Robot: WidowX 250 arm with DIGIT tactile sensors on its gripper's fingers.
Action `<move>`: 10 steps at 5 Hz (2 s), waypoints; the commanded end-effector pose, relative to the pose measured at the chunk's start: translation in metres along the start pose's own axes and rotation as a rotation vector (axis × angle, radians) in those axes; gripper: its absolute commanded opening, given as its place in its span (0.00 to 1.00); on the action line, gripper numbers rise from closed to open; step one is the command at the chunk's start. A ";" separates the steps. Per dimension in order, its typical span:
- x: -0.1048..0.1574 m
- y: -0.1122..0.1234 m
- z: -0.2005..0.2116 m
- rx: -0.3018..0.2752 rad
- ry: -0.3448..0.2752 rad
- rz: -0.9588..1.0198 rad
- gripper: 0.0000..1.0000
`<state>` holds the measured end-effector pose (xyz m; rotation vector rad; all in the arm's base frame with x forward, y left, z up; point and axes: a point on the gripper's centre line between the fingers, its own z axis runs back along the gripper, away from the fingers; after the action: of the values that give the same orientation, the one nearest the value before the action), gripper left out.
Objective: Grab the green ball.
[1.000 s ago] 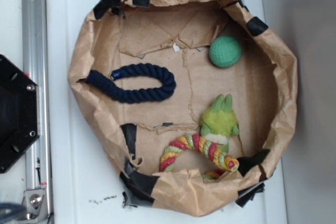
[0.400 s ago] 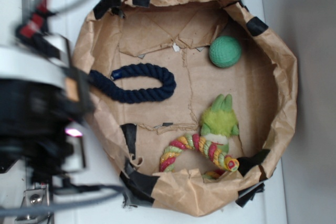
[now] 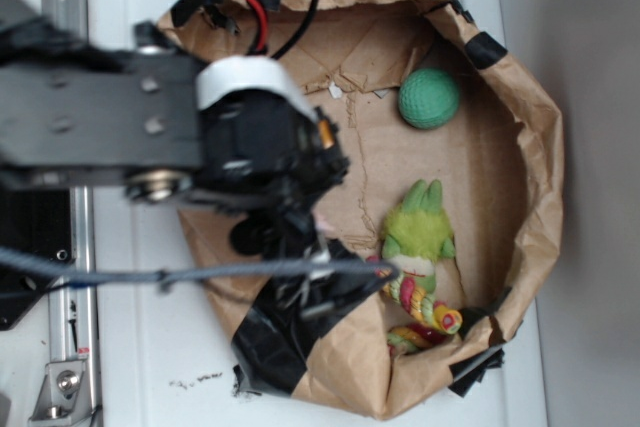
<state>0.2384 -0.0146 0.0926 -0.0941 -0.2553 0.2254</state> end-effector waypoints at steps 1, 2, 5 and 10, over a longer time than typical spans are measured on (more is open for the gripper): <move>0.041 0.040 0.009 0.001 -0.087 0.105 1.00; 0.047 0.050 0.019 -0.037 -0.098 0.149 1.00; 0.056 0.045 -0.010 0.036 -0.138 0.108 1.00; 0.090 0.037 -0.046 0.103 -0.175 0.014 1.00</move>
<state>0.3126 0.0327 0.0447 0.0284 -0.3505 0.2493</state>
